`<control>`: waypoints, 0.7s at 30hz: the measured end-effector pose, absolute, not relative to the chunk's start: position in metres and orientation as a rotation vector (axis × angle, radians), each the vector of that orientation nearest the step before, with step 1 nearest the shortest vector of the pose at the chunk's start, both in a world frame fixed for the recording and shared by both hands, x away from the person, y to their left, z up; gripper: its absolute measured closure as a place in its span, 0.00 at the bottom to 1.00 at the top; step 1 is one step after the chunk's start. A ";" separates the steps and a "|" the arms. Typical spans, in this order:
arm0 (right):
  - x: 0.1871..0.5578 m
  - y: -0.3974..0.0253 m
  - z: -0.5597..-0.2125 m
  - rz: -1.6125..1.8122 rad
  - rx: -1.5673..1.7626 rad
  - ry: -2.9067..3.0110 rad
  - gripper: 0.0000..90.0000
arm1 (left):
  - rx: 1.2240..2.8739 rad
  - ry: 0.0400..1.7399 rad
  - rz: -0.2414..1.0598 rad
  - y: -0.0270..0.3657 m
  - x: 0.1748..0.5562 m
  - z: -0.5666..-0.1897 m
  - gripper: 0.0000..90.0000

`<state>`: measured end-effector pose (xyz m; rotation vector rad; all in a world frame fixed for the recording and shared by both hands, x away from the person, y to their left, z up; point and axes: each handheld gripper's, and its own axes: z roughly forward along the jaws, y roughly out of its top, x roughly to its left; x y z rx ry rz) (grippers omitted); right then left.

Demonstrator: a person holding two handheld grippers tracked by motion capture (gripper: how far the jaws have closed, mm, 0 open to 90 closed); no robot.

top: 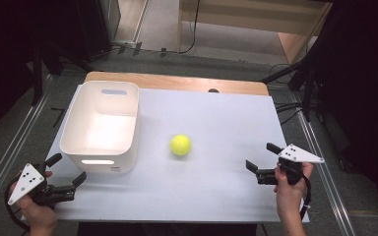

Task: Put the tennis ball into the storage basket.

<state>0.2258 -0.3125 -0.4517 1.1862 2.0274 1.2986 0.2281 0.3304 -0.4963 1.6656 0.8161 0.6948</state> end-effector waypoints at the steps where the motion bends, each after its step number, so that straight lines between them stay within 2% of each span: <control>1: 0.226 -0.313 -0.452 1.299 1.186 2.027 0.00 | 1.666 0.816 0.695 0.330 0.228 -0.496 0.00; 21: 0.252 -0.283 -0.437 1.290 1.108 2.152 0.00 | 1.661 0.815 0.694 0.331 0.228 -0.496 0.00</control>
